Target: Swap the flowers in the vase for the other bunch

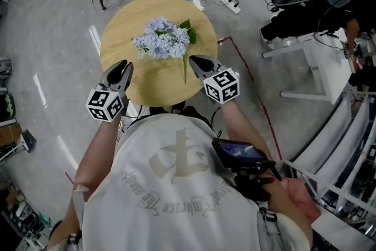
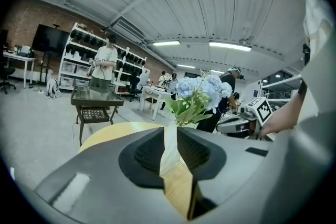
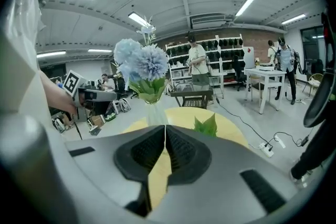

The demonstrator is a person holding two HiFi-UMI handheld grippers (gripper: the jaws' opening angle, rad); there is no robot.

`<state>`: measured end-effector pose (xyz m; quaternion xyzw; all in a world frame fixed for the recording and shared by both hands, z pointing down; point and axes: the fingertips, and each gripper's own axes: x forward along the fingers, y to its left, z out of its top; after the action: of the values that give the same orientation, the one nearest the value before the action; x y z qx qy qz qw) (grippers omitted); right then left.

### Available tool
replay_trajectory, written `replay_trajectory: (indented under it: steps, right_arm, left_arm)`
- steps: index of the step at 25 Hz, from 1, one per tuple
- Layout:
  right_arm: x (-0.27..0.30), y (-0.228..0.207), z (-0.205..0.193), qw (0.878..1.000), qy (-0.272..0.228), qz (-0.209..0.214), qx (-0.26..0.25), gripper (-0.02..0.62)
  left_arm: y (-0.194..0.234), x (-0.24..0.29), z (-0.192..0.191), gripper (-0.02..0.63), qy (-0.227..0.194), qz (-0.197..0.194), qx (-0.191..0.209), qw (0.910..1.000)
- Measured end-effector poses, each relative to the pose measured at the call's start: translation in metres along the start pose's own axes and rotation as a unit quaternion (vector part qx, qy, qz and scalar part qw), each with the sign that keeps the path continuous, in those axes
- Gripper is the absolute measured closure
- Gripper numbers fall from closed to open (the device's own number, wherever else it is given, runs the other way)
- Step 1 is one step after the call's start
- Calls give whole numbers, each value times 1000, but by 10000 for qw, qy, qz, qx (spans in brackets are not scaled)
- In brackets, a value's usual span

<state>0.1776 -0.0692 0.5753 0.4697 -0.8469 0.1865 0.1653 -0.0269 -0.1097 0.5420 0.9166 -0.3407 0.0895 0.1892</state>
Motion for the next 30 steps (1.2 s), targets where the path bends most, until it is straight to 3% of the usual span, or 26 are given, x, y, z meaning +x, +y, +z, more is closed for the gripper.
replay_trajectory:
  steps: [5,19,30]
  right_arm:
    - [-15,9,4,9998,-204,66,1,586]
    - [-42,54,15,9971,-749,77,113,586]
    - [-54,74,15,9939,-960,530,-73,586]
  left_arm:
    - [-21,-9,-10,583,-95,-175,-97,9998]
    - [-53,-39,-27,591,-42,-779,-40,9969]
    - [-77,-53,-29,591,-91,-661,19,9978]
